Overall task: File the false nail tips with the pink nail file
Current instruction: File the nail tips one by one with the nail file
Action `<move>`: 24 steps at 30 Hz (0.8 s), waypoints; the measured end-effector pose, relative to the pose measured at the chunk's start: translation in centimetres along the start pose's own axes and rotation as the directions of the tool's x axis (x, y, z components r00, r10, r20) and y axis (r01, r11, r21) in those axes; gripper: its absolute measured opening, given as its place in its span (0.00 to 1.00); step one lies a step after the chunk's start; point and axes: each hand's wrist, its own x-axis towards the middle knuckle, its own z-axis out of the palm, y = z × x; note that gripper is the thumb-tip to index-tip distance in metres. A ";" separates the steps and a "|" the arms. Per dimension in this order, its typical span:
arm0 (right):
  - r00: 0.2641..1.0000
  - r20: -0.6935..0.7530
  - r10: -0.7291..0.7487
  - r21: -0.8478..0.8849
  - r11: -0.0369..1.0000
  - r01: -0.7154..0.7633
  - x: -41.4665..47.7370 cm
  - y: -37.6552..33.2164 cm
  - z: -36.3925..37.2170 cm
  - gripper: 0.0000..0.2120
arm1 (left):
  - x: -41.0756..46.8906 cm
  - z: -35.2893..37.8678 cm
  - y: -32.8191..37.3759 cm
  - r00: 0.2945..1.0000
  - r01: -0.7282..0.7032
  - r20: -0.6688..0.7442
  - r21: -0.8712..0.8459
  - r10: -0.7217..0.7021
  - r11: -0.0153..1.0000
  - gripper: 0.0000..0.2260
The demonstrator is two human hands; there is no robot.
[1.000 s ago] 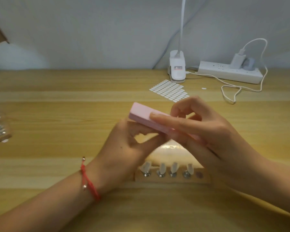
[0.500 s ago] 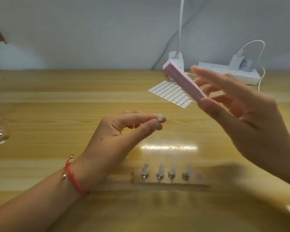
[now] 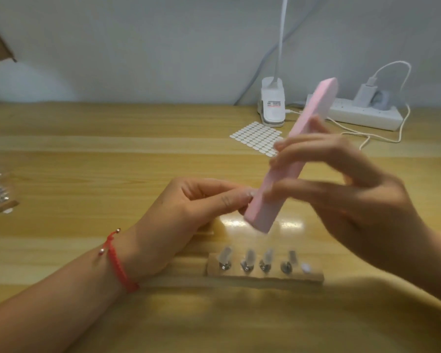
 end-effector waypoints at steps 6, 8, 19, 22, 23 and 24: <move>0.998 -0.029 0.051 0.027 0.998 -0.050 0.4 0.5 -0.5 0.18 | 0.0 0.8 0.4 0.989 -0.132 -0.050 0.075 0.136 0.988 0.08; 0.999 -0.013 0.046 0.058 0.997 -0.045 0.1 -0.3 0.2 0.14 | 0.0 0.9 0.3 0.985 -0.149 -0.072 0.135 0.160 0.980 0.10; 0.998 0.061 0.006 0.101 0.995 -0.013 -0.4 -2.1 1.1 0.12 | -0.6 1.7 -0.5 0.933 -0.305 -0.035 0.457 0.359 0.836 0.08; 0.981 -0.006 0.196 0.101 0.976 -0.194 0.6 -0.3 -0.1 0.15 | -0.4 1.7 -0.3 0.903 -0.327 -0.100 0.468 0.417 0.821 0.07; 0.975 -0.019 0.220 0.104 0.971 -0.217 0.5 -0.3 0.0 0.15 | -0.4 1.9 -0.2 0.904 -0.318 -0.115 0.462 0.412 0.828 0.08; 0.980 -0.011 0.198 0.110 0.974 -0.196 -0.1 -0.8 0.6 0.15 | -0.4 1.9 -0.2 0.908 -0.311 -0.122 0.449 0.401 0.838 0.07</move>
